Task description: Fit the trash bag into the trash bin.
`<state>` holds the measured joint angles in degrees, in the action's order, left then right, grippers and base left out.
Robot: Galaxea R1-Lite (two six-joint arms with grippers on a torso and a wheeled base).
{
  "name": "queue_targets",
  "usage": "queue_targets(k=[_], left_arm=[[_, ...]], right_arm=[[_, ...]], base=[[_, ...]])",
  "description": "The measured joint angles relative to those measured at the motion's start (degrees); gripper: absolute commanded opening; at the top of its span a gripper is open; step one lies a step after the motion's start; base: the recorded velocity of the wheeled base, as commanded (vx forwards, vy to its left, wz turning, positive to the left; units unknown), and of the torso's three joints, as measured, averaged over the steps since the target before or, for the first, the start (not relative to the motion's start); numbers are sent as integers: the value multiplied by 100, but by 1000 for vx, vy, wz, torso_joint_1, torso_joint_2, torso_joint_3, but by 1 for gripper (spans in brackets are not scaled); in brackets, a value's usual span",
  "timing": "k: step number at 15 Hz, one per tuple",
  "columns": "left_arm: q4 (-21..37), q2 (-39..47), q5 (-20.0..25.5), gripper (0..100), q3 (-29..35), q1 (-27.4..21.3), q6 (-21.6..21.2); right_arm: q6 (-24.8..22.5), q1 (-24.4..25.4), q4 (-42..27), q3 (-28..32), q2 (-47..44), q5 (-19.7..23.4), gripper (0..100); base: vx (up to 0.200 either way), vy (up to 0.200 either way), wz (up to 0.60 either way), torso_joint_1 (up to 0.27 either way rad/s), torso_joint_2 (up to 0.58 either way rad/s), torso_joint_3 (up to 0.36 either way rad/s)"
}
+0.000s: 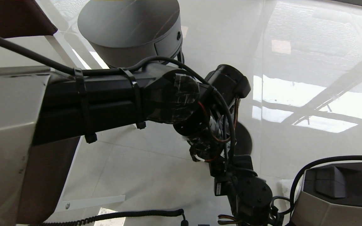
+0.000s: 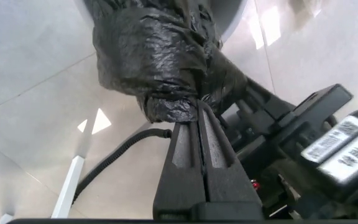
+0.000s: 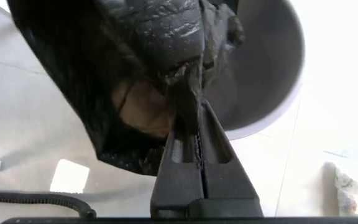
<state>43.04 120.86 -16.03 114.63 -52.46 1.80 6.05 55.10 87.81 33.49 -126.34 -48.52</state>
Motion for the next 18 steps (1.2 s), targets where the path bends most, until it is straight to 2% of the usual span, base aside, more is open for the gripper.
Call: queue_targets(k=[3,5,7,9,10,15,18], left_arm=[[55,12,-4,0,-2,67,2],[301,12,-74,0,-7,105,-35],[485,30,-195,0,-5,117,-350],[551,80,-204,0,0,119,-388],[553,108,-204,100,0,119,-391],[558,277,-208,100,-2,124,-434],[551,345,-202,100,-5,188,-475]], right_arm=[[-57,27,5,-251,317,16,0],[-88,40,16,-505,558,22,0],[-88,49,29,-636,741,27,0],[-90,49,21,-711,887,27,0],[-90,46,18,-750,939,27,0],[-88,-157,32,-894,1102,43,0],[-88,-433,32,-907,1198,260,0]], base=[[0,0,0,0,0,0],[0,0,0,0,0,0],[0,0,0,0,0,0],[0,0,0,0,0,0],[0,0,0,0,0,0],[0,0,0,0,0,0],[0,0,0,0,0,0]])
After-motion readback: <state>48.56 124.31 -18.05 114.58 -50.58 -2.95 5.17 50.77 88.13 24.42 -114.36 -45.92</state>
